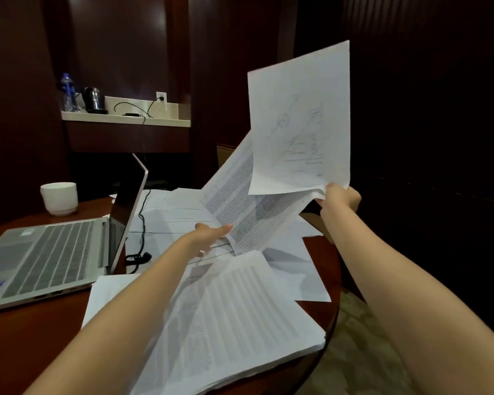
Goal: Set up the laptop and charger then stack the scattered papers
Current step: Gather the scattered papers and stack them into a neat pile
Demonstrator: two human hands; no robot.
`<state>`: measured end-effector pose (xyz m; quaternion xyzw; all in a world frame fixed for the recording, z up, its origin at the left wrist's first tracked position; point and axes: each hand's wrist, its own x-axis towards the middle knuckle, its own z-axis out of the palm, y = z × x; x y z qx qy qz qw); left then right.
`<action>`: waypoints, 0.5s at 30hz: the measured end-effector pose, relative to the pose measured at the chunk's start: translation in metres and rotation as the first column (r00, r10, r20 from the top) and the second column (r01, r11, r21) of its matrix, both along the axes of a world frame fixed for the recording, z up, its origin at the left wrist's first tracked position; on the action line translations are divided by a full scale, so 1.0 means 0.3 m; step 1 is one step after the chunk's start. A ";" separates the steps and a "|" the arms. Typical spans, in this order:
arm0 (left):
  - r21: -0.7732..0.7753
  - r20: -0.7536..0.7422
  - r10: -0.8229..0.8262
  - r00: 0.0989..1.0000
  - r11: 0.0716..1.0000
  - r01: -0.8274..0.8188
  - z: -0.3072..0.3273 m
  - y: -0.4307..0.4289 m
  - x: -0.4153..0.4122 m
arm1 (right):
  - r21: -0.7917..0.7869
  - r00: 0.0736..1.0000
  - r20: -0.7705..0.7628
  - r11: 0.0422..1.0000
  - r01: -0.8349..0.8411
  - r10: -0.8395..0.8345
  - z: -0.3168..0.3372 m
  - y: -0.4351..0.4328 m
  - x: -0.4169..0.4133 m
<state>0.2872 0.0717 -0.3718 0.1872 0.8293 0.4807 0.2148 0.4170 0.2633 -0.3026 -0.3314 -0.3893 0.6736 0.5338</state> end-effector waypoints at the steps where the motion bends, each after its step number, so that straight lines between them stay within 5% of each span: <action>1: 0.050 0.027 0.008 1.000 0.999 -0.009 -0.001 0.014 0.001 | 0.001 1.000 -0.010 1.000 -0.006 0.006 0.017 0.003 0.000; 6: 0.307 0.131 0.065 0.989 0.946 -0.103 0.006 0.070 -0.011 | -0.028 0.999 -0.014 0.999 -0.029 0.028 0.079 0.023 0.010; 9: 0.540 0.130 0.113 0.985 0.825 -0.166 0.027 0.078 -0.016 | 0.013 0.996 0.024 0.997 -0.081 0.081 0.064 0.037 0.024; 15: 0.522 -0.103 0.300 0.948 0.828 -0.205 0.054 0.011 -0.050 | 0.403 0.908 0.418 0.902 -0.156 -0.030 -0.048 0.087 0.031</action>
